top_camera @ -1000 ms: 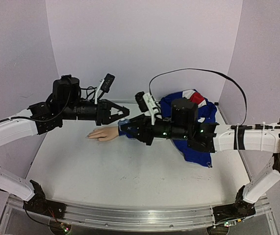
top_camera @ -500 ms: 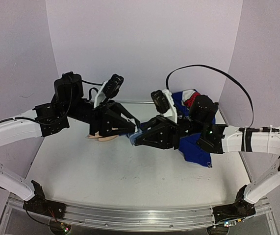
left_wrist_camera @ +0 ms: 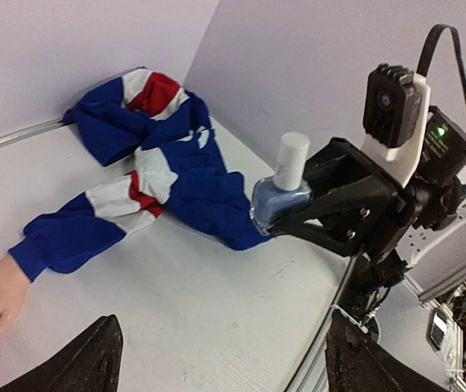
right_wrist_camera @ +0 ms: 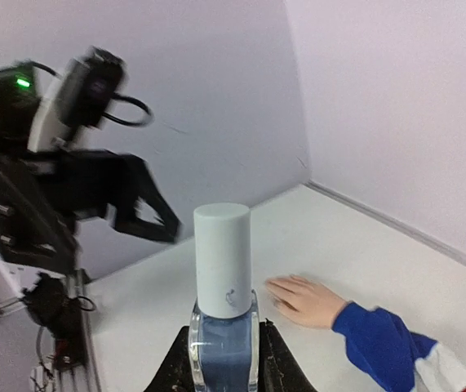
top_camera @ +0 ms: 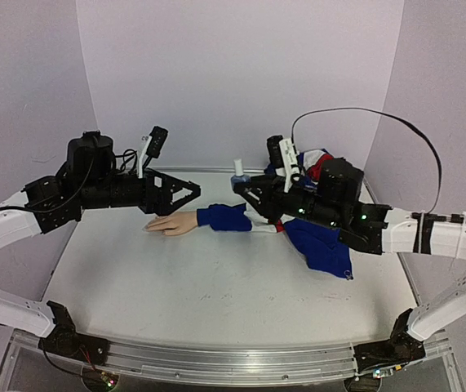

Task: Paint the nails

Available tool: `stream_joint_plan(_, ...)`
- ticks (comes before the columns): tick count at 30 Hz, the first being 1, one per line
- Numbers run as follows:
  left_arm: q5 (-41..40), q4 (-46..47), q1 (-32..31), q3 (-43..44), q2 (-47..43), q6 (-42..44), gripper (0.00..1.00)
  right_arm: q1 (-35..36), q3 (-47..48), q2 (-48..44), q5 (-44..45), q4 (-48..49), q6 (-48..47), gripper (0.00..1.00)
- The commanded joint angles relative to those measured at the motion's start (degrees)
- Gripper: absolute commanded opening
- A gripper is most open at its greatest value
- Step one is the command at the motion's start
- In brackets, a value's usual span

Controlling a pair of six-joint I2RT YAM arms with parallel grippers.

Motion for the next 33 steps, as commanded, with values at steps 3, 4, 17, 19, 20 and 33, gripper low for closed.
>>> stream_joint_plan(3, -9.9, -4.2, 0.2, 3.8, 0.6, -5.4, 0.87, 4.0, 5.1, 7.2, 15.9, -0.6, -1.3, 0.00)
stream_joint_plan(4, -9.3, -4.1, 0.2, 4.3, 1.3, -5.7, 0.86, 4.8, 5.9, 8.2, 16.3, -0.6, -1.7, 0.00)
stream_joint_plan(17, -4.9, -0.4, 0.2, 7.1, 7.5, -7.5, 0.59, 11.6, 13.2, 16.7, 17.1, -0.3, -4.1, 0.00)
stream_joint_plan(19, -4.6, -0.2, 0.2, 6.8, 7.7, -7.7, 0.52, 11.8, 13.5, 17.0, 17.0, -0.1, -4.3, 0.00)
stream_joint_plan(20, -4.4, 0.0, 0.2, 6.6, 7.7, -7.8, 0.48, 11.8, 13.6, 17.1, 16.9, 0.0, -4.3, 0.00)
stream_joint_plan(33, 21.7, 10.3, -0.2, 4.0, 10.4, -4.0, 0.00, 7.4, 10.5, 10.2, -6.8, 5.7, -2.1, 0.00)
